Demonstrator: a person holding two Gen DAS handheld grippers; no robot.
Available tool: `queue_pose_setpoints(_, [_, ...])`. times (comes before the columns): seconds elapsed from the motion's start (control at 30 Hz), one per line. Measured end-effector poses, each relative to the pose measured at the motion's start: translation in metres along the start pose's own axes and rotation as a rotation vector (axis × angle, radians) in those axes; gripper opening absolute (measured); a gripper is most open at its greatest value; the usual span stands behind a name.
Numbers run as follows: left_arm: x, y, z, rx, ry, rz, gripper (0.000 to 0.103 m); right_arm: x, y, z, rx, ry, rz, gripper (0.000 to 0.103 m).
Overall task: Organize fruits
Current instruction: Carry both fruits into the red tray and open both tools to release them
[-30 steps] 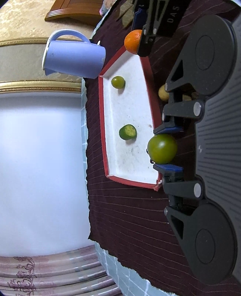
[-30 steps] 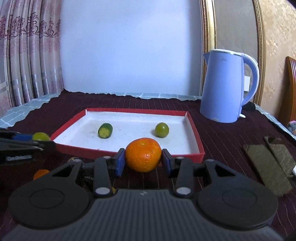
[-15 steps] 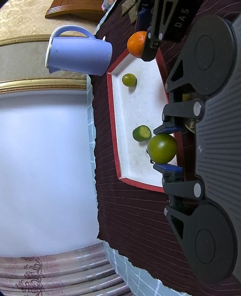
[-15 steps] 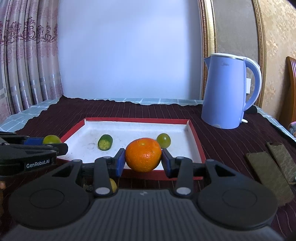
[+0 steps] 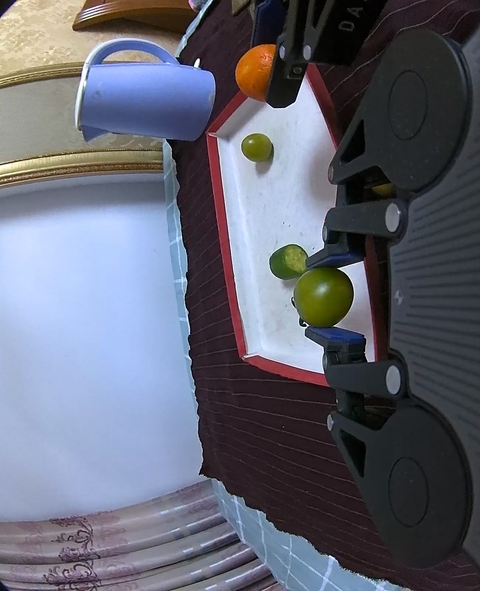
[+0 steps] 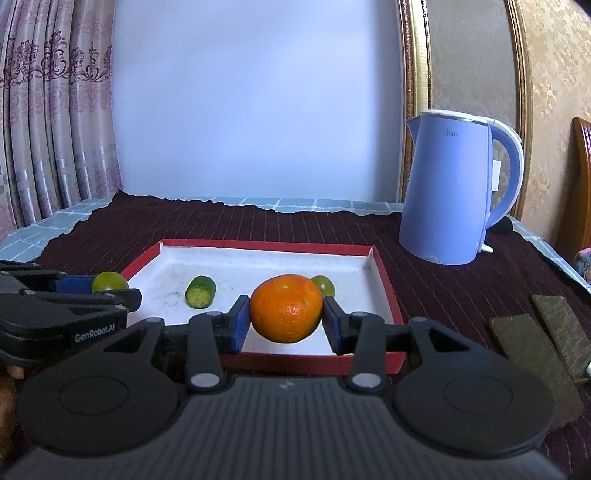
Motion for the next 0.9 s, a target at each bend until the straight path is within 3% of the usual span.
queue_pose_setpoints(0.9, [0.027,0.004,0.076,0.129,-0.038,0.037,0.032,0.01,0.015,0.085,-0.02,-0.117,0.024,0.039])
Point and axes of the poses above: each gripper's, at about its wrist camera, not at the fingertips, and z roughly the way its jaws point, y to its right, x to its top, the point moved 9 cm from there along z, roughly the way its jaws point, and after that the axes turned 13 degrees about -z, right-handed, at the moved point
